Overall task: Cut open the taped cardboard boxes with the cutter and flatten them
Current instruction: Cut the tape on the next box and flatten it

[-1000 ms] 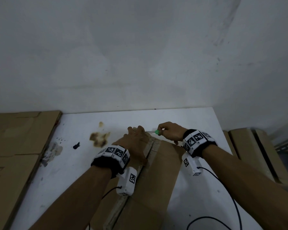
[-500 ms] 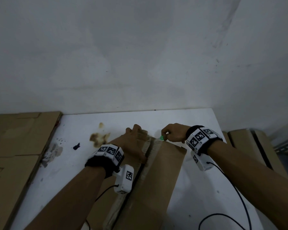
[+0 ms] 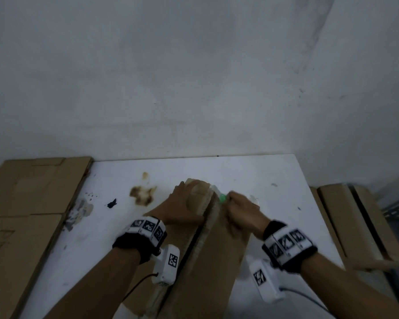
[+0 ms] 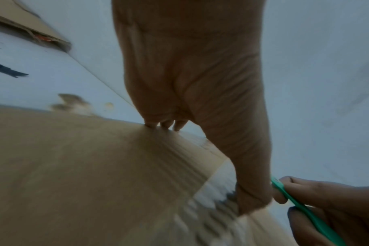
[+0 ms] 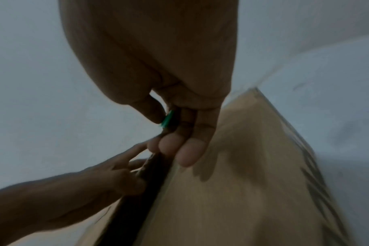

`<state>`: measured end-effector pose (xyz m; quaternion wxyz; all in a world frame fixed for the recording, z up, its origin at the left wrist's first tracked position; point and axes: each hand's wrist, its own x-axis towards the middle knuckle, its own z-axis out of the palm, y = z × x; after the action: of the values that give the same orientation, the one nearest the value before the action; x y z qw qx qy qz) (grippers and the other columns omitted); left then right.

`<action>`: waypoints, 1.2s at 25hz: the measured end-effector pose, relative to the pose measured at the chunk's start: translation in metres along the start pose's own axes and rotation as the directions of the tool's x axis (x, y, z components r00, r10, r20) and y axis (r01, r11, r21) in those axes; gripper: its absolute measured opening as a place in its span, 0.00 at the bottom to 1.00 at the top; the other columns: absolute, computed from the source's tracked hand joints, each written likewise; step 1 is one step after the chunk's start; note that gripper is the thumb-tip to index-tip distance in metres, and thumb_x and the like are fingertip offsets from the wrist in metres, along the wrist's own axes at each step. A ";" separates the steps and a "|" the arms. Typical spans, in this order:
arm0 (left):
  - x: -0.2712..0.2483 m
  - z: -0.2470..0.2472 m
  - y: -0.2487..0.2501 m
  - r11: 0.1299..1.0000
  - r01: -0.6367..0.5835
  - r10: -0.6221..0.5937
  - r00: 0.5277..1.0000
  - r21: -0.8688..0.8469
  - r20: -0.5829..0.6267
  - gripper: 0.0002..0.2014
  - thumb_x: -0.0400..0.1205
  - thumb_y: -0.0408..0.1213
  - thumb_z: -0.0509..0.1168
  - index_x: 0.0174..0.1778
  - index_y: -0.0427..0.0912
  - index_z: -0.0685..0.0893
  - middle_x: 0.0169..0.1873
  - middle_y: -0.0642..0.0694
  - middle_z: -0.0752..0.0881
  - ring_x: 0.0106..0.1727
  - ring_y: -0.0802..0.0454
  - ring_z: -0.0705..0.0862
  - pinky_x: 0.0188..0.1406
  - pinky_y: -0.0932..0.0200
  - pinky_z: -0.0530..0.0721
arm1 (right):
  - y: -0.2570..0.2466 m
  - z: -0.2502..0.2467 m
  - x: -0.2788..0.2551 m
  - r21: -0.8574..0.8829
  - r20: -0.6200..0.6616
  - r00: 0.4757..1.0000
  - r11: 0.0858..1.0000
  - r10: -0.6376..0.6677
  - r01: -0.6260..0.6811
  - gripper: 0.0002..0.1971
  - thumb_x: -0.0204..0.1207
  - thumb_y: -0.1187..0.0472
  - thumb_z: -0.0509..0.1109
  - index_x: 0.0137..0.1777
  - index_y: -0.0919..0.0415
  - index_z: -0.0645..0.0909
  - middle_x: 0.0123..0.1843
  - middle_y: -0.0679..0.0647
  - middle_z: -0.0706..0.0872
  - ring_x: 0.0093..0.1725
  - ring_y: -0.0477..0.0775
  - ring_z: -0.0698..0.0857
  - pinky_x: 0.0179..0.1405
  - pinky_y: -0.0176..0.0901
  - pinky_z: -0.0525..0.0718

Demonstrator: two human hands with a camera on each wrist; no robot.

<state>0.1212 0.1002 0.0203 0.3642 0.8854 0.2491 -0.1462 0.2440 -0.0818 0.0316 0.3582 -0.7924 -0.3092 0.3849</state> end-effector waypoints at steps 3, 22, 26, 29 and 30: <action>-0.024 0.025 -0.002 0.959 0.186 -0.183 0.982 0.215 -0.034 0.57 0.72 0.68 0.70 0.86 0.61 0.37 0.87 0.46 0.37 0.87 0.36 0.39 0.80 0.23 0.46 | 0.015 0.026 -0.044 0.150 0.094 0.995 0.988 0.022 -0.036 0.12 0.90 0.55 0.54 0.46 0.59 0.68 0.32 0.60 0.85 0.24 0.56 0.77 0.26 0.46 0.78; -0.132 0.067 -0.067 0.925 0.365 -0.350 0.927 0.105 -0.134 0.61 0.61 0.78 0.69 0.85 0.67 0.43 0.87 0.39 0.43 0.85 0.32 0.57 0.79 0.31 0.67 | 0.013 0.078 -0.099 -0.014 -0.030 0.999 0.999 -0.037 0.037 0.15 0.87 0.57 0.59 0.36 0.53 0.69 0.31 0.51 0.76 0.30 0.49 0.72 0.32 0.40 0.69; -0.116 0.053 -0.046 0.910 0.413 -0.404 0.903 0.041 -0.145 0.59 0.67 0.74 0.70 0.87 0.60 0.43 0.86 0.33 0.47 0.82 0.30 0.62 0.78 0.36 0.69 | -0.005 0.063 -0.061 -0.095 -0.103 0.992 0.994 -0.069 0.059 0.15 0.87 0.59 0.59 0.36 0.54 0.67 0.35 0.52 0.76 0.35 0.52 0.73 0.33 0.42 0.67; -0.108 0.056 -0.027 0.906 0.422 -0.412 0.899 0.039 -0.148 0.59 0.68 0.77 0.67 0.88 0.55 0.45 0.83 0.31 0.54 0.80 0.30 0.66 0.74 0.38 0.72 | -0.005 0.061 -0.055 -0.083 -0.205 0.974 0.993 -0.097 0.081 0.15 0.86 0.61 0.61 0.36 0.55 0.68 0.34 0.51 0.76 0.35 0.50 0.74 0.36 0.46 0.70; -0.107 0.060 -0.022 0.902 0.430 -0.419 0.895 0.047 -0.156 0.60 0.67 0.78 0.66 0.87 0.55 0.45 0.83 0.30 0.54 0.78 0.30 0.69 0.73 0.38 0.73 | 0.001 0.064 -0.062 -0.090 -0.230 0.965 0.990 -0.125 0.106 0.15 0.86 0.61 0.61 0.36 0.53 0.67 0.32 0.49 0.75 0.33 0.49 0.74 0.35 0.47 0.70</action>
<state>0.0154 0.0350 0.0129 0.2688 0.8318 0.4555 -0.1684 0.1589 -0.1092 0.0260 0.3833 -0.8263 -0.3249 0.2546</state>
